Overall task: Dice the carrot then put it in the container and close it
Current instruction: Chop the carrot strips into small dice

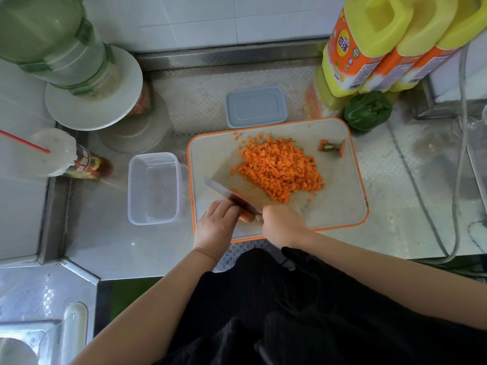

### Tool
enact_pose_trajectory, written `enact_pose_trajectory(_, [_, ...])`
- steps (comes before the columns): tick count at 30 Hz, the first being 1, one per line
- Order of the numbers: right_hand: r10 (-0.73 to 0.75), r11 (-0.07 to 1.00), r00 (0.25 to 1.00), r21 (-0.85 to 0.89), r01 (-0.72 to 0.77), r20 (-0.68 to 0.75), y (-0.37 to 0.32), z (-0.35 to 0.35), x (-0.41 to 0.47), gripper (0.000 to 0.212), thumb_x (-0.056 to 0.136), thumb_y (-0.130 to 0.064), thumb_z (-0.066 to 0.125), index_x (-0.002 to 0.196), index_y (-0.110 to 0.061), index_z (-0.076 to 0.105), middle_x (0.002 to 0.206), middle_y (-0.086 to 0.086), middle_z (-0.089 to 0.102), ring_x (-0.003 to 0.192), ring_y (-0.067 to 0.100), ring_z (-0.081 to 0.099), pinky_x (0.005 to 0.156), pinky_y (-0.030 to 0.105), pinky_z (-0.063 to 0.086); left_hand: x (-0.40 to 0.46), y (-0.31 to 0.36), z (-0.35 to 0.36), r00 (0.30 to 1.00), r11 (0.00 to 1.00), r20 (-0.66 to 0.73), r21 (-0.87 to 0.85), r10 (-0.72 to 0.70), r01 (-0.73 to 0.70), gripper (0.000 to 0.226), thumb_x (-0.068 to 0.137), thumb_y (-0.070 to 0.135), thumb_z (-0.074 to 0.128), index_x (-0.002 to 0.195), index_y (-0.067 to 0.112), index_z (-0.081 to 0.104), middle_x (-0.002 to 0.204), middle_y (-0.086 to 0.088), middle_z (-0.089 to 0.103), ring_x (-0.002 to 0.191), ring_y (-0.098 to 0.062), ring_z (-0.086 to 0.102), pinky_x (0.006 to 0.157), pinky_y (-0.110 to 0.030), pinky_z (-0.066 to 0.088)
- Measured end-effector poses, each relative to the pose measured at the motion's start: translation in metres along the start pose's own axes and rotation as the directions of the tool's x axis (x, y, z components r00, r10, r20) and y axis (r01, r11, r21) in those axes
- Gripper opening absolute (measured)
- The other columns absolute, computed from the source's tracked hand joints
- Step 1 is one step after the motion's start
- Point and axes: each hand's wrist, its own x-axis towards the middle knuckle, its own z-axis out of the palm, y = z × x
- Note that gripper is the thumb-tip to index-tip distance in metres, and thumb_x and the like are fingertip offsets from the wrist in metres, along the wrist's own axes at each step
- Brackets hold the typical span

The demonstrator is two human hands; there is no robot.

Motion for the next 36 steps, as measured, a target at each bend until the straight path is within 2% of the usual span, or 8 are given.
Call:
enact_pose_trajectory(5, [0.074, 0.988, 0.997, 0.138, -0.07, -0.028, 0.01, 0.0, 0.005, 0.026, 0.1, -0.036, 0.046, 0.089, -0.012, 0.051, 0.079, 0.003, 0.051, 0.075, 0.024, 0.05, 0.064, 0.031, 0.036, -0.001, -0.003, 0.0, 0.998, 0.999, -0.057, -0.007, 0.041, -0.042, 0.026, 0.078, -0.005, 0.069, 0.096, 0.013, 0.064, 0.1, -0.002, 0.059, 0.094, -0.026, 0.058, 0.071, -0.039, 0.057])
enact_pose_trajectory(9, [0.0, 1.0, 1.0, 0.002, 0.0, 0.009, 0.009, 0.002, -0.007, 0.026, 0.102, -0.034, 0.04, 0.085, -0.015, 0.043, 0.072, -0.001, 0.044, 0.074, 0.023, 0.05, 0.063, 0.033, 0.038, -0.001, -0.002, -0.003, 0.999, 0.999, -0.028, 0.002, 0.041, -0.041, 0.025, 0.077, -0.005, 0.066, 0.096, 0.011, 0.068, 0.1, -0.003, 0.065, 0.093, -0.024, 0.057, 0.07, -0.037, 0.057])
enact_pose_trajectory(12, [-0.042, 0.997, 0.999, -0.063, 0.042, 0.006, 0.008, 0.003, -0.012, 0.017, 0.101, -0.025, 0.041, 0.095, -0.013, 0.051, 0.076, 0.001, 0.048, 0.076, 0.023, 0.053, 0.063, 0.033, 0.043, -0.003, -0.007, 0.001, 1.0, 1.0, 0.001, -0.001, 0.015, -0.015, 0.02, 0.082, 0.002, 0.062, 0.098, 0.011, 0.069, 0.101, -0.003, 0.066, 0.094, -0.026, 0.059, 0.067, -0.041, 0.057])
enact_pose_trajectory(16, [-0.058, 0.989, 0.998, -0.135, 0.054, -0.02, 0.003, 0.005, -0.011, 0.007, 0.095, -0.01, 0.044, 0.091, -0.012, 0.049, 0.07, 0.0, 0.044, 0.071, 0.023, 0.052, 0.051, 0.028, 0.033, -0.002, -0.005, 0.001, 1.0, 1.0, -0.01, -0.028, -0.009, 0.009, 0.025, 0.077, -0.005, 0.073, 0.095, 0.011, 0.07, 0.099, -0.003, 0.066, 0.092, -0.027, 0.061, 0.065, -0.041, 0.057])
enact_pose_trajectory(19, [-0.06, 0.989, 0.998, -0.136, 0.055, -0.027, 0.0, 0.008, -0.008, 0.009, 0.094, -0.007, 0.044, 0.091, -0.011, 0.051, 0.066, -0.001, 0.041, 0.069, 0.025, 0.05, 0.053, 0.03, 0.033, -0.002, -0.005, 0.001, 1.0, 1.0, -0.024, -0.023, -0.015, 0.015, 0.022, 0.079, -0.004, 0.072, 0.095, 0.012, 0.072, 0.099, -0.001, 0.067, 0.093, -0.026, 0.062, 0.068, -0.039, 0.057])
enact_pose_trajectory(24, [-0.04, 0.996, 0.998, -0.081, 0.036, -0.046, -0.002, 0.014, 0.0, 0.014, 0.098, -0.012, 0.042, 0.097, -0.009, 0.056, 0.066, -0.001, 0.041, 0.068, 0.024, 0.05, 0.053, 0.031, 0.034, -0.002, -0.005, 0.001, 1.0, 1.0, -0.022, 0.004, 0.013, -0.013, 0.019, 0.084, 0.002, 0.061, 0.095, 0.013, 0.072, 0.099, -0.002, 0.067, 0.096, -0.024, 0.061, 0.073, -0.036, 0.057])
enact_pose_trajectory(29, [0.066, 0.99, 0.998, 0.128, -0.063, -0.022, 0.009, 0.007, 0.012, 0.028, 0.099, -0.035, 0.047, 0.083, -0.012, 0.048, 0.069, 0.001, 0.048, 0.073, 0.025, 0.053, 0.06, 0.031, 0.037, -0.003, -0.004, 0.003, 0.997, 0.999, -0.065, 0.026, 0.03, -0.028, 0.026, 0.075, -0.008, 0.073, 0.091, 0.011, 0.07, 0.096, -0.003, 0.065, 0.094, -0.023, 0.058, 0.073, -0.037, 0.057])
enact_pose_trajectory(36, [0.021, 1.0, 1.0, -0.012, -0.021, 0.014, 0.01, 0.01, -0.006, 0.023, 0.101, -0.032, 0.04, 0.087, -0.015, 0.046, 0.079, 0.004, 0.054, 0.076, 0.024, 0.056, 0.065, 0.036, 0.046, -0.004, -0.007, 0.001, 0.996, 0.999, -0.067, 0.009, 0.054, -0.053, 0.019, 0.083, -0.002, 0.065, 0.097, 0.01, 0.07, 0.1, -0.005, 0.067, 0.094, -0.026, 0.061, 0.076, -0.037, 0.056])
